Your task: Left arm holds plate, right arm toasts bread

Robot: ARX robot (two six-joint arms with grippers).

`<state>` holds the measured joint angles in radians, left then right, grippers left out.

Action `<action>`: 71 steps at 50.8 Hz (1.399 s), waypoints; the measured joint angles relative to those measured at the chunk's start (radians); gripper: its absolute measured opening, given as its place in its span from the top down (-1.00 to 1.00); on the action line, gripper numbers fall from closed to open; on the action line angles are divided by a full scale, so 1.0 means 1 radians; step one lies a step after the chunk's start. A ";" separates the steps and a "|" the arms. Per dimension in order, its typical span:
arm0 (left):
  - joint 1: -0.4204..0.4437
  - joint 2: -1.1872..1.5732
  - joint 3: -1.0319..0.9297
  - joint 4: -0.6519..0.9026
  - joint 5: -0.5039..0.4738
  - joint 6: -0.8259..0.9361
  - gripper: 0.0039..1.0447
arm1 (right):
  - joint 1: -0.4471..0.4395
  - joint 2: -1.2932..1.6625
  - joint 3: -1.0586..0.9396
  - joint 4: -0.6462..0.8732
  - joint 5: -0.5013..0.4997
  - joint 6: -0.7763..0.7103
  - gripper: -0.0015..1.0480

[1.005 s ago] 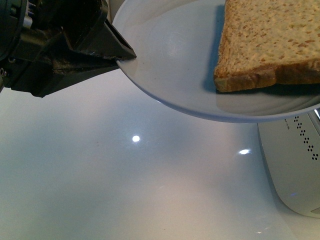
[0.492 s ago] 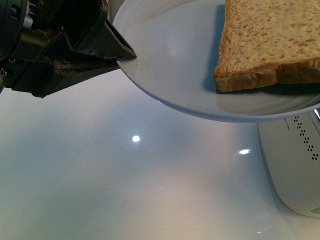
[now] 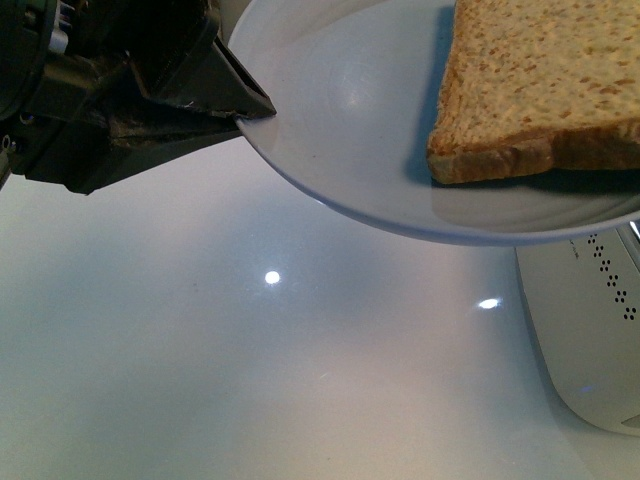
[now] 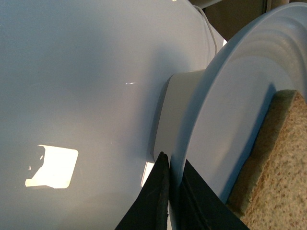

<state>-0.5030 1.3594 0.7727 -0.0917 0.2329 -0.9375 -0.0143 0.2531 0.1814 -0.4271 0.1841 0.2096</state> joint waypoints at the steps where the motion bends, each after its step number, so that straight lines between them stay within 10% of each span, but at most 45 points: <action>1: 0.000 0.000 0.000 0.000 0.002 0.000 0.94 | -0.007 0.003 0.007 -0.005 -0.013 0.012 -0.83; 18: 0.000 0.000 0.000 0.000 0.001 0.000 0.94 | 0.032 0.179 0.198 0.122 -0.081 0.230 -0.83; 39: 0.000 0.000 0.000 0.000 0.000 0.000 0.94 | 0.437 0.348 0.264 0.276 0.018 0.631 -0.83; 55: 0.000 0.000 0.000 0.000 0.000 0.000 0.94 | 0.505 0.390 0.239 0.320 0.015 0.743 -0.82; 71: 0.000 0.000 0.000 0.000 0.000 0.000 0.94 | 0.522 0.422 0.209 0.346 0.012 0.791 0.29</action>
<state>-0.5034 1.3594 0.7727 -0.0917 0.2325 -0.9371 0.5076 0.6746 0.3904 -0.0814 0.1963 1.0008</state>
